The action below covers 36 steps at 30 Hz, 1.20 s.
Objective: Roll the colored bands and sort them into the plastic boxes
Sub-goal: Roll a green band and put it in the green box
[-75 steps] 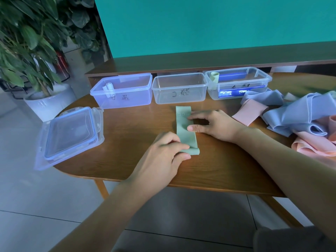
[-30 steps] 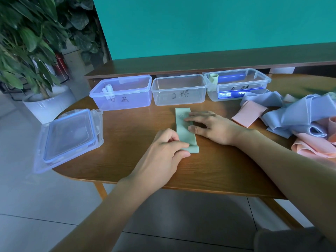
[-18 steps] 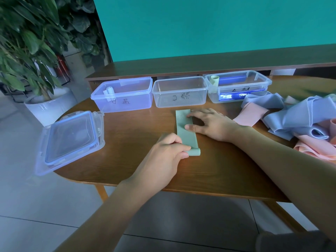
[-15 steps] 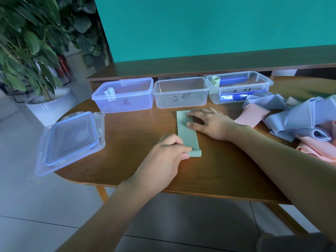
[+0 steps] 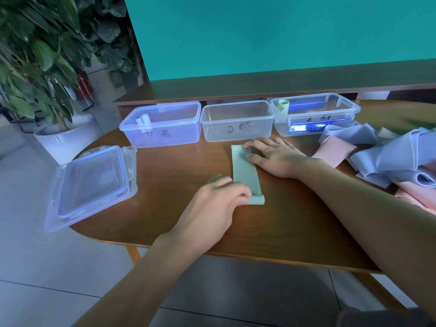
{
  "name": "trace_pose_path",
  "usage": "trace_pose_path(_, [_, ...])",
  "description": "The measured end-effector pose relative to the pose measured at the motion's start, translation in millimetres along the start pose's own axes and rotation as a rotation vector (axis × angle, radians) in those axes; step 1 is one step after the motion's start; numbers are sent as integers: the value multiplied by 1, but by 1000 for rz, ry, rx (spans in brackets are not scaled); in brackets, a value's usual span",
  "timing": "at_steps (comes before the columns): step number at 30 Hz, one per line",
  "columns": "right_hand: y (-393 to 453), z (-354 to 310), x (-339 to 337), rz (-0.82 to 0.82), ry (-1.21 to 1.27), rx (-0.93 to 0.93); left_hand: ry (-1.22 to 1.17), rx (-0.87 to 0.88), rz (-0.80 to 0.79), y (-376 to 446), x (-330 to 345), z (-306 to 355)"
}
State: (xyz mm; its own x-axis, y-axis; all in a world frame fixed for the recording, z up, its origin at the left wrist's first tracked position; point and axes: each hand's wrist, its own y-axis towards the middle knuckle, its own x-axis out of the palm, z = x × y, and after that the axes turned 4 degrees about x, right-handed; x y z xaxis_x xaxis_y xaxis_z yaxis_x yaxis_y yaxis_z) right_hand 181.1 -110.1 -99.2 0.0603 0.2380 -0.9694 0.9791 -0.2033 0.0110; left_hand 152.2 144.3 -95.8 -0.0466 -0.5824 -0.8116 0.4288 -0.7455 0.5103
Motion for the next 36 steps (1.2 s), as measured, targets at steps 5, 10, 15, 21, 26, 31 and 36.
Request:
trace_pose_path(5, [1,1,1,9,5,-5,44,-29,-17,1,7,-2])
trace_pose_path(10, [1,1,0,10,10,-5,24,-65,-24,5,10,-4])
trace_pose_path(15, [2,2,1,15,10,-8,24,-80,-46,10,13,-7])
trace_pose_path(21, [2,2,1,17,13,-7,10,-84,1,13,8,-7])
trace_pose_path(26, [2,2,1,18,9,-11,68,-31,32,15,12,-10])
trace_pose_path(31, [2,1,1,14,4,-13,48,-75,-7,18,14,-13])
trace_pose_path(36, [2,1,1,10,1,-15,71,-79,-18,17,16,-17])
